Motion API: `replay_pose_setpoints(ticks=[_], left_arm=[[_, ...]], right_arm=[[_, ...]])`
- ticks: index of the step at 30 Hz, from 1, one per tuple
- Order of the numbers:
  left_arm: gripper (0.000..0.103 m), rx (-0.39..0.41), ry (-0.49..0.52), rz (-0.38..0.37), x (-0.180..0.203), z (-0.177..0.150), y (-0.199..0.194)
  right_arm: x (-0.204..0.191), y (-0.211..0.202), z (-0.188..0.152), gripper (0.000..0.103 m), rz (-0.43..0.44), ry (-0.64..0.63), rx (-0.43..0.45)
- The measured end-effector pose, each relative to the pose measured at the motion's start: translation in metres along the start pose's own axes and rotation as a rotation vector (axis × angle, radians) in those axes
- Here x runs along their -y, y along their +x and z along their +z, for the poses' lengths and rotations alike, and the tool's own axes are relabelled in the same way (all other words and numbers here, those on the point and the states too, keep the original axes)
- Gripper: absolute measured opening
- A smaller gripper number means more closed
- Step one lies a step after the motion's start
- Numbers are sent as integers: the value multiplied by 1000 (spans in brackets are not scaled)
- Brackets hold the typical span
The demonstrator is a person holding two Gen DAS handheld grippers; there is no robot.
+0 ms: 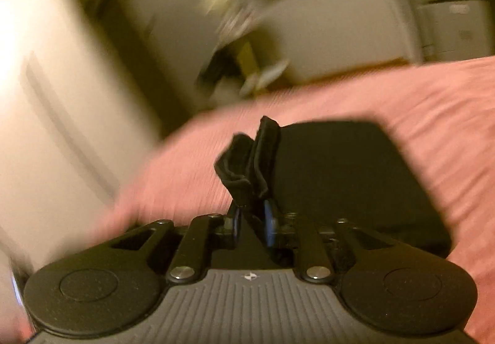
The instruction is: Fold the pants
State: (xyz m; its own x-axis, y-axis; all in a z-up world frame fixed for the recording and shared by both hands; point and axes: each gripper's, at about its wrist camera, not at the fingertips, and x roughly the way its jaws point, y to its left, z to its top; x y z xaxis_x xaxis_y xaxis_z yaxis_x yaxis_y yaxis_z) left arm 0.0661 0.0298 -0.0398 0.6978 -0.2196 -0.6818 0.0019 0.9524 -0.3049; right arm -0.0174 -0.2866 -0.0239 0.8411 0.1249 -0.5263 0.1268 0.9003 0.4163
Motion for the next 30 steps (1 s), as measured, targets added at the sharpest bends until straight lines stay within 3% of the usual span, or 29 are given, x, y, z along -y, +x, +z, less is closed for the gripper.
replay_pose_setpoints(ticks=[1, 2, 3, 6, 11, 12, 14, 16, 18, 21, 24, 27, 28, 30], left_arm=[[103, -2, 0, -3, 0, 0, 0], [103, -3, 3, -5, 0, 0, -1], [103, -2, 4, -11, 0, -1, -2], [103, -1, 6, -45, 1, -1, -3], [103, -22, 42, -88, 11, -3, 1], [103, -26, 51, -95, 13, -5, 2], [103, -32, 69, -110, 17, -6, 3], [103, -37, 87, -117, 21, -8, 5], [103, -43, 105, -127, 25, -8, 5], [103, -52, 118, -170, 30, -11, 2], [103, -90, 128, -245, 40, -13, 3], [103, -124, 124, -325, 60, -14, 5], [103, -137, 120, -353, 66, -15, 9], [103, -176, 101, -380, 80, -17, 19]], right_arm=[[-10, 13, -9, 40, 19, -35, -100], [-16, 18, -15, 41, 35, -41, -156], [-18, 18, -17, 42, 58, -43, -166], [-4, -2, -2, 50, 42, 29, -60], [52, -13, 18, 43, -188, 180, -31], [64, -10, 18, 32, -253, 182, -62], [80, 7, 10, 29, -332, 216, -185], [94, 14, 7, 30, -297, 313, -236], [88, 11, 10, 34, -269, 285, -227], [89, -21, 15, 33, -146, 304, -77], [104, -41, 22, 33, -155, 360, 48], [123, -25, 16, 33, -228, 365, -58], [126, -14, 12, 32, -237, 375, -124], [127, -8, 12, 32, -230, 361, -161]])
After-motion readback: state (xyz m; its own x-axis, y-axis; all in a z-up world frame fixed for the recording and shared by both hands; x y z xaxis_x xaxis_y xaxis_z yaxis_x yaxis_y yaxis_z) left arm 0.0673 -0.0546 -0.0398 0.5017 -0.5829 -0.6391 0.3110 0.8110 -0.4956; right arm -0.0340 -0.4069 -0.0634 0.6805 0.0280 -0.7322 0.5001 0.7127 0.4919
